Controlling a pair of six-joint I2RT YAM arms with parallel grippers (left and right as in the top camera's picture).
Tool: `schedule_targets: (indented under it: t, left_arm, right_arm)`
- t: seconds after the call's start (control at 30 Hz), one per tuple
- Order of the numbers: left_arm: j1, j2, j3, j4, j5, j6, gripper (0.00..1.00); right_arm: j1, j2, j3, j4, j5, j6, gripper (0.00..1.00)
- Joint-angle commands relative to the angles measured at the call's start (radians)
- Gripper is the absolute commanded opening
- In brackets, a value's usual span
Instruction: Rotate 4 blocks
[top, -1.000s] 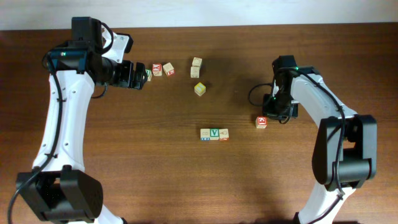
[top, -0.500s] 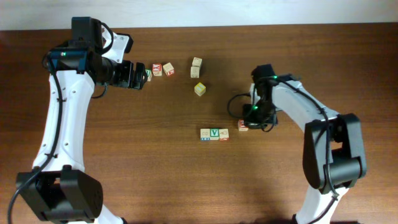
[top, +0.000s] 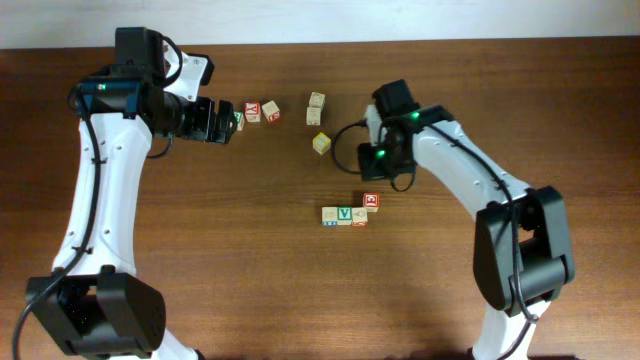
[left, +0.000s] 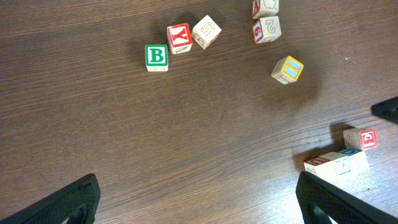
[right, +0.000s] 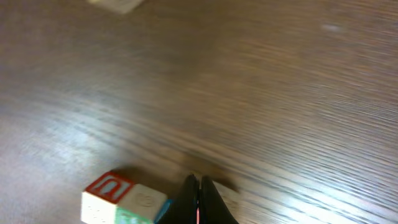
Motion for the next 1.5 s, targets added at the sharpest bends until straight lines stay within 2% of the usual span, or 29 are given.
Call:
schedule_targets:
  t: [0.0, 0.2, 0.57, 0.73, 0.8, 1.1, 1.47]
  left_arm:
    - [0.000, 0.007, 0.013, 0.002, 0.011, 0.010, 0.99]
    - [0.000, 0.007, 0.013, 0.002, 0.011, 0.010, 0.99]
    - [0.000, 0.007, 0.013, 0.002, 0.011, 0.010, 0.99]
    - [0.000, 0.007, 0.013, 0.002, 0.011, 0.010, 0.99]
    - [0.000, 0.007, 0.013, 0.002, 0.011, 0.010, 0.99]
    - [0.000, 0.007, 0.013, 0.002, 0.011, 0.010, 0.99]
    - [0.000, 0.007, 0.013, 0.002, 0.011, 0.010, 0.99]
  right_arm:
    - [0.073, 0.028, 0.013, -0.002, 0.014, -0.021, 0.05]
    - [0.058, 0.070, 0.013, -0.079, 0.078, 0.085, 0.04]
    - [0.058, 0.070, 0.014, -0.151, 0.089, 0.027, 0.04]
    - [0.039, 0.066, 0.216, -0.256, 0.099, 0.059, 0.05]
    - [0.010, 0.073, 0.198, -0.250, 0.153, 0.111, 0.04]
    - [0.006, 0.151, 0.113, -0.275, 0.152, 0.111, 0.05]
    - [0.034, 0.151, 0.113, -0.348, 0.061, 0.087, 0.05]
